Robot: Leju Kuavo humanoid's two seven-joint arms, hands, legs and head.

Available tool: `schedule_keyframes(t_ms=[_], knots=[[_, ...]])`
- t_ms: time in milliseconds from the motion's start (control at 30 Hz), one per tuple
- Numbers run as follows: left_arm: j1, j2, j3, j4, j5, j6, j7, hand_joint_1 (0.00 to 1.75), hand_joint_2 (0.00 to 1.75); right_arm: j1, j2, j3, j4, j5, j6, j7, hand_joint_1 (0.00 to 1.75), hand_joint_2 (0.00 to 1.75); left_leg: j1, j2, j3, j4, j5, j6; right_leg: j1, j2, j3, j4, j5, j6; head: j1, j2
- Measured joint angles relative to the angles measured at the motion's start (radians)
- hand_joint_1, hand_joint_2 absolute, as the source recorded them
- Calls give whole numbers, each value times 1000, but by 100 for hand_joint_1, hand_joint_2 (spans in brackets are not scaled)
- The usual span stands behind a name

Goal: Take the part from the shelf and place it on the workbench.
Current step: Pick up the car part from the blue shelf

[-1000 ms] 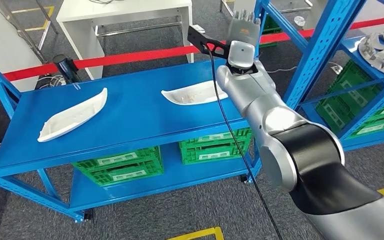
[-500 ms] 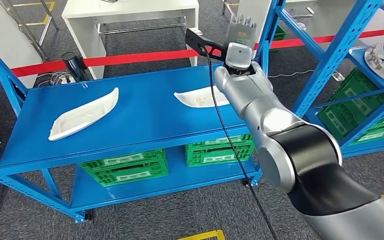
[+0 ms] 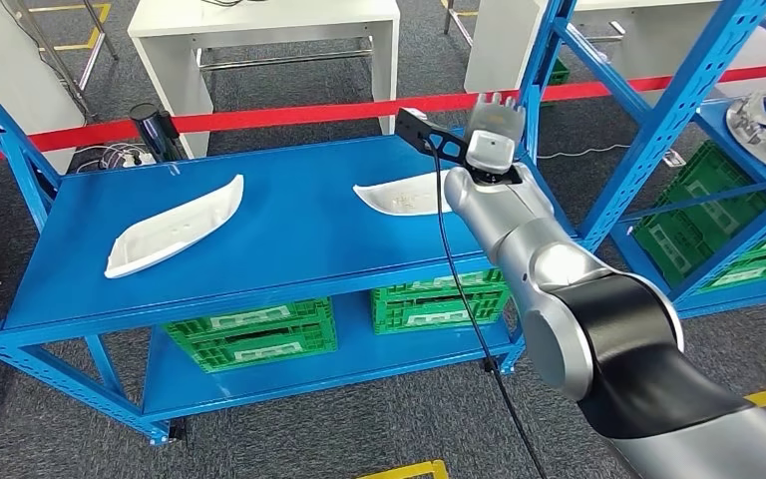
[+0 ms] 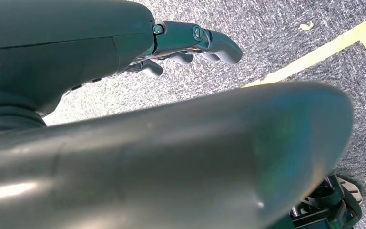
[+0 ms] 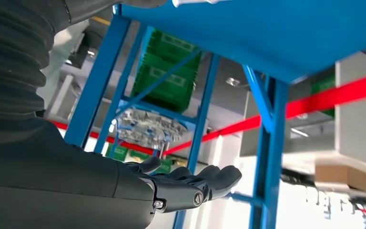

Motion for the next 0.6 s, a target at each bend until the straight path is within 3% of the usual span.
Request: schedule_keyframes(t_ms=[600], knots=[[2,0,0,0,-3,0,4,0,0,52,-6,-27,5,-11,-5,-4,0,175,1,1,2,-3,1,-1,1,0,0,1,-1,1,0,0]])
